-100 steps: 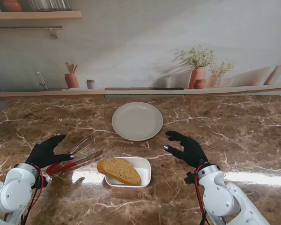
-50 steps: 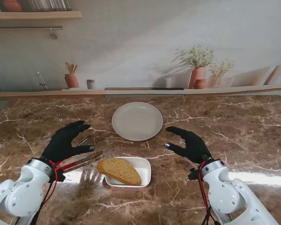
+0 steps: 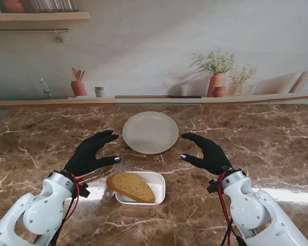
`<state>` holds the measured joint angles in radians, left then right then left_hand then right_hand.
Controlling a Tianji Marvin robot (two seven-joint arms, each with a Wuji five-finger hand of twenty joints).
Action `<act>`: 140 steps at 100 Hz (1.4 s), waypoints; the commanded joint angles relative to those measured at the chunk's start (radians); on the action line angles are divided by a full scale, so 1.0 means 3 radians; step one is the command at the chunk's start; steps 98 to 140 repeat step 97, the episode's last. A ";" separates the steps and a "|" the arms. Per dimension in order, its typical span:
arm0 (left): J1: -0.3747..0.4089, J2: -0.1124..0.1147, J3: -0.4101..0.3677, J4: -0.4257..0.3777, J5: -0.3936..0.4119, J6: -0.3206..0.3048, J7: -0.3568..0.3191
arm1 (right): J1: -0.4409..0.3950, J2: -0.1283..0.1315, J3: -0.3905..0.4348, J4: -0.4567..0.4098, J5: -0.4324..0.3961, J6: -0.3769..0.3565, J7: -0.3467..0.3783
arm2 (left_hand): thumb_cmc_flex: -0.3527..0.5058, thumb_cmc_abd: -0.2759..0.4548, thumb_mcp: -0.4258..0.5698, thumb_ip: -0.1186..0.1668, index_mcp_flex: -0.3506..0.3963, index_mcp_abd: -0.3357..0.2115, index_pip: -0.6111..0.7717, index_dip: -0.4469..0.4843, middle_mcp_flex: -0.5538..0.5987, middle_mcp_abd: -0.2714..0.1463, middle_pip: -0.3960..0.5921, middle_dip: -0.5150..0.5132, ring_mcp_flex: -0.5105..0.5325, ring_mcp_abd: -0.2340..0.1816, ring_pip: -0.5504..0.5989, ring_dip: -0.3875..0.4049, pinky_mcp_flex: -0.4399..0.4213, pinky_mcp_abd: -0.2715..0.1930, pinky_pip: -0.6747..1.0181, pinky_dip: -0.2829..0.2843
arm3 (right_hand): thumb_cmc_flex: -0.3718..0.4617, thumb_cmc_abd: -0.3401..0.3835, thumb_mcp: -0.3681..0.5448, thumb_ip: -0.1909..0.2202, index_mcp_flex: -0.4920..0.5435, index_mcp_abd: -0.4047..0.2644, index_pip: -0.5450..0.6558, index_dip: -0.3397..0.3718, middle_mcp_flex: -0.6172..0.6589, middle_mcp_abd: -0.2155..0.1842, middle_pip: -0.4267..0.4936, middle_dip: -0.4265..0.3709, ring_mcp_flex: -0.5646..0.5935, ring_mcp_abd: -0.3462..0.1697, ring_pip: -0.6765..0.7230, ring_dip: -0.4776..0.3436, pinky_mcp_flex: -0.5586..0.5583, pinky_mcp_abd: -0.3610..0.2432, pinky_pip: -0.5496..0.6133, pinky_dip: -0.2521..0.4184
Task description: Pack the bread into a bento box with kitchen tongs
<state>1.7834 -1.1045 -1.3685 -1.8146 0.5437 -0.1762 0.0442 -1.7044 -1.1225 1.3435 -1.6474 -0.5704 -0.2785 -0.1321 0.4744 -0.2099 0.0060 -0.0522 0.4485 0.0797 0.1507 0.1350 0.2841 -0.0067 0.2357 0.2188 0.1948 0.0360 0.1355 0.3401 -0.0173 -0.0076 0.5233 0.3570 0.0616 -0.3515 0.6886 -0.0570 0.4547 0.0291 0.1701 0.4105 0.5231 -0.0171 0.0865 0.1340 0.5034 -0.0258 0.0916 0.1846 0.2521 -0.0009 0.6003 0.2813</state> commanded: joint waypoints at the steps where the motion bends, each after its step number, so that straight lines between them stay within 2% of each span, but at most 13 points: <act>1: -0.0009 -0.0026 0.0044 0.0013 -0.0001 -0.0006 -0.0015 | -0.0020 0.0010 0.0012 -0.0004 0.0032 0.0008 0.0086 | -0.0225 0.0136 -0.0066 0.0161 0.0059 -0.0085 -0.0021 0.0002 0.0027 -0.0102 -0.0079 -0.0054 0.0075 -0.0164 -0.0113 -0.0039 -0.0001 -0.0139 0.0085 -0.0064 | -0.0181 0.0013 0.0056 0.0145 -0.0101 0.0012 -0.0083 -0.0037 -0.0089 -0.0022 -0.0045 -0.0059 -0.0094 -0.0075 -0.0046 -0.0065 -0.0039 -0.0139 -0.0089 -0.0087; 52: -0.0175 -0.0053 0.0253 0.0157 -0.0082 0.0031 0.0080 | -0.0011 0.0005 0.0000 -0.0009 0.0077 0.0007 0.0092 | -0.0220 0.0158 -0.0053 0.0171 0.0005 -0.0067 -0.0079 -0.0018 0.0015 -0.0091 -0.0094 -0.0061 0.0069 -0.0146 -0.0123 -0.0038 -0.0020 -0.0111 0.0119 -0.0090 | -0.0203 0.0057 0.0062 0.0139 -0.0092 -0.0043 -0.0079 -0.0034 -0.0048 -0.0010 -0.0006 -0.0062 -0.0064 -0.0057 -0.0025 -0.0062 -0.0001 -0.0091 -0.0065 -0.0066; 140: -0.0169 -0.0058 0.0271 0.0183 -0.0074 0.0015 0.0115 | -0.0023 -0.0001 -0.0009 -0.0019 0.0068 0.0020 0.0055 | -0.0179 0.0166 -0.0052 0.0168 0.0009 -0.0055 -0.0088 -0.0025 0.0023 -0.0082 -0.0090 -0.0059 0.0073 -0.0147 -0.0124 -0.0038 -0.0026 -0.0098 0.0090 -0.0108 | -0.0138 0.0057 0.0034 0.0133 -0.0077 -0.0063 -0.0063 -0.0011 -0.0017 -0.0030 0.0004 -0.0017 -0.0040 -0.0061 -0.0014 -0.0043 0.0011 -0.0080 -0.0039 -0.0037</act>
